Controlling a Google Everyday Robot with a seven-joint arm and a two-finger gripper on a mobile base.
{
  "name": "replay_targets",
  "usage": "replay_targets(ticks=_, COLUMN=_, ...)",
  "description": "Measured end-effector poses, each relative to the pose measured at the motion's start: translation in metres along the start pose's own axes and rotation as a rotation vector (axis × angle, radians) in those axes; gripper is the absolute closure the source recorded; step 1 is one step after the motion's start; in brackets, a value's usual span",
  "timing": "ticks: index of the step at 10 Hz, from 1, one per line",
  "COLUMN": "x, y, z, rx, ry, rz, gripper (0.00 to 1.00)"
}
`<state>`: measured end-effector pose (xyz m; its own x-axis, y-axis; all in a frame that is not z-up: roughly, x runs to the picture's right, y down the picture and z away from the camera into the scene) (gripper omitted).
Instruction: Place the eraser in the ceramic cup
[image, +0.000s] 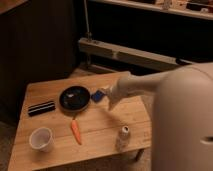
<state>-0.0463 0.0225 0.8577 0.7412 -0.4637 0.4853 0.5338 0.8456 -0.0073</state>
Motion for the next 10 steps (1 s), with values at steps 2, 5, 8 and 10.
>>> replay_targets(ticks=2, x=0.001, y=-0.038, z=0.034, rx=-0.074, ry=0.038, rz=-0.093, gripper=0.20)
replay_targets(ticks=5, x=0.001, y=-0.062, z=0.051, rx=-0.117, ry=0.069, rz=-0.149, gripper=0.20)
replay_targets(ticks=8, x=0.005, y=-0.061, z=0.049, rx=-0.119, ry=0.075, rz=-0.150, gripper=0.20)
replay_targets(ticks=10, x=0.005, y=-0.062, z=0.049, rx=-0.118, ry=0.072, rz=-0.149, gripper=0.20)
